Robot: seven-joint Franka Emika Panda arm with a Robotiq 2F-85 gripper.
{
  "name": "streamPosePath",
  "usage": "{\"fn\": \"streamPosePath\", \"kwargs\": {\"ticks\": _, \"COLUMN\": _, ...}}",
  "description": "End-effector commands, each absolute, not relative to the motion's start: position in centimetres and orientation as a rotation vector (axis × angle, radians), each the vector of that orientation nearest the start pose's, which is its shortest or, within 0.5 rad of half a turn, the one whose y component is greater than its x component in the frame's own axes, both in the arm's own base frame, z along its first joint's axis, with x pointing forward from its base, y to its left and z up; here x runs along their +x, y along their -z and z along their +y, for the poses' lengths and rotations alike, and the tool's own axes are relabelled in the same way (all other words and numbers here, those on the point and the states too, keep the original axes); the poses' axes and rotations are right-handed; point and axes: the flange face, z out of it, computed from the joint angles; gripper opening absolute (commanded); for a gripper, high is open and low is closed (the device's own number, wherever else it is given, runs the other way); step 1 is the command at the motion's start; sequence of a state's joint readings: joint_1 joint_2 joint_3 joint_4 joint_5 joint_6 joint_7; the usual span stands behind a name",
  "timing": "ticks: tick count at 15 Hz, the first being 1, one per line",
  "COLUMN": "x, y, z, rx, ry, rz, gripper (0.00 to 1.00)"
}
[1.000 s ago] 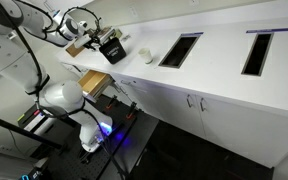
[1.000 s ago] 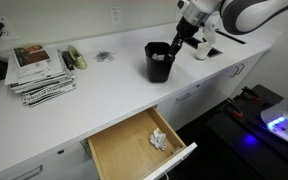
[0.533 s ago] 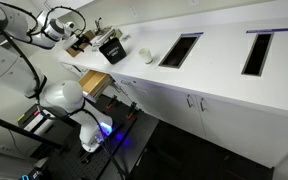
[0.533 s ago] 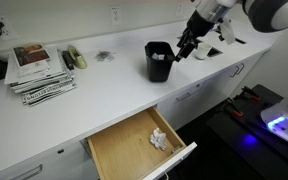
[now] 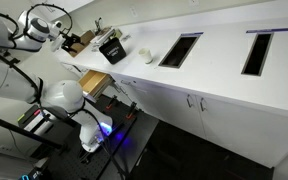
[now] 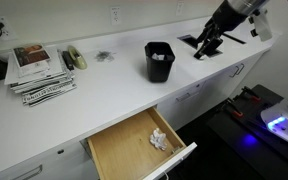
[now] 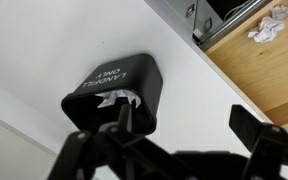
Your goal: Take a piece of paper out of the open drawer and throw it in the landfill bin
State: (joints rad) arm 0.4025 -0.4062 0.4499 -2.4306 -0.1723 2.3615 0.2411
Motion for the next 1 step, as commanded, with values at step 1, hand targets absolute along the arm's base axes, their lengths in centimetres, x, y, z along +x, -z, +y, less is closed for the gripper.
{"fn": "streamPosePath", "kwargs": {"ticks": 1, "x": 29.48, "y": -47.19, "z": 34.79, "rx": -2.996, "ry": 0.658, "rz": -1.111, "gripper": 1.00}}
